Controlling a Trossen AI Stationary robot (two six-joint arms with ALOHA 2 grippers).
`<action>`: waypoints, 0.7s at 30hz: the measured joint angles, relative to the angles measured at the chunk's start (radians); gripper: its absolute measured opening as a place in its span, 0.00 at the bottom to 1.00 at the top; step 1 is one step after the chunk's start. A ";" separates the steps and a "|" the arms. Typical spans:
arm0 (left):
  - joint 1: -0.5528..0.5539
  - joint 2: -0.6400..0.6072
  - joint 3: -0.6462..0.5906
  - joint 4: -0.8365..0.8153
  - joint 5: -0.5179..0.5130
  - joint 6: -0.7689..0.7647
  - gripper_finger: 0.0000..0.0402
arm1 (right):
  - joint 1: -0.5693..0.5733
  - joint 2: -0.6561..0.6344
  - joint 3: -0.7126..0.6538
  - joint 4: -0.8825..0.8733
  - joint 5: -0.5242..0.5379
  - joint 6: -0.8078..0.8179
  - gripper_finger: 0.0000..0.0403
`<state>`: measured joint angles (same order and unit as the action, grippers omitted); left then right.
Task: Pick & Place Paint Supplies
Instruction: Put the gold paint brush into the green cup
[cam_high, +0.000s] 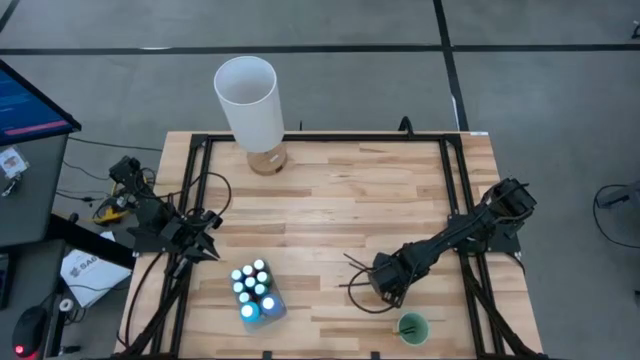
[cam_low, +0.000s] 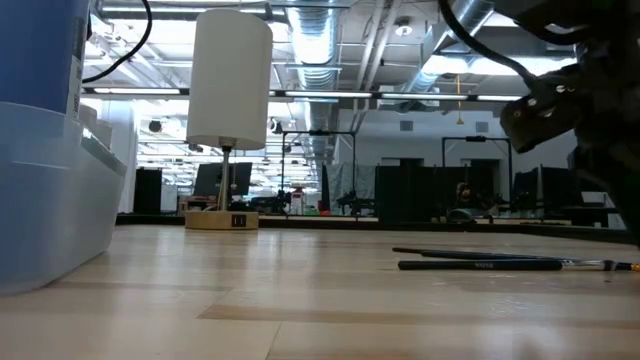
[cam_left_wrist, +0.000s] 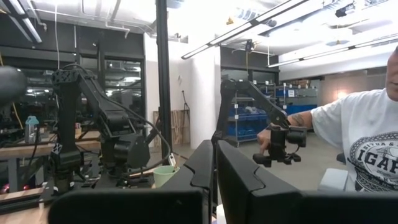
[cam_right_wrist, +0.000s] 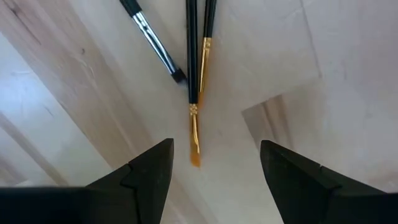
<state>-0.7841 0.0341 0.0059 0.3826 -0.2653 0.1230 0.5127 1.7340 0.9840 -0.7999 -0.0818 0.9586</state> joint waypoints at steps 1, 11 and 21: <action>0.000 0.000 0.000 0.001 0.000 0.000 0.02 | -0.002 0.000 0.000 0.001 0.000 0.000 0.58; 0.000 0.000 0.000 0.001 0.000 0.000 0.02 | -0.001 0.000 0.000 0.011 -0.025 0.019 0.58; 0.000 0.000 0.000 0.003 0.000 0.000 0.02 | -0.003 0.060 0.005 -0.003 -0.041 -0.021 0.58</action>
<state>-0.7841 0.0338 0.0059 0.3855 -0.2651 0.1230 0.5097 1.7943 0.9891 -0.8028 -0.1225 0.9379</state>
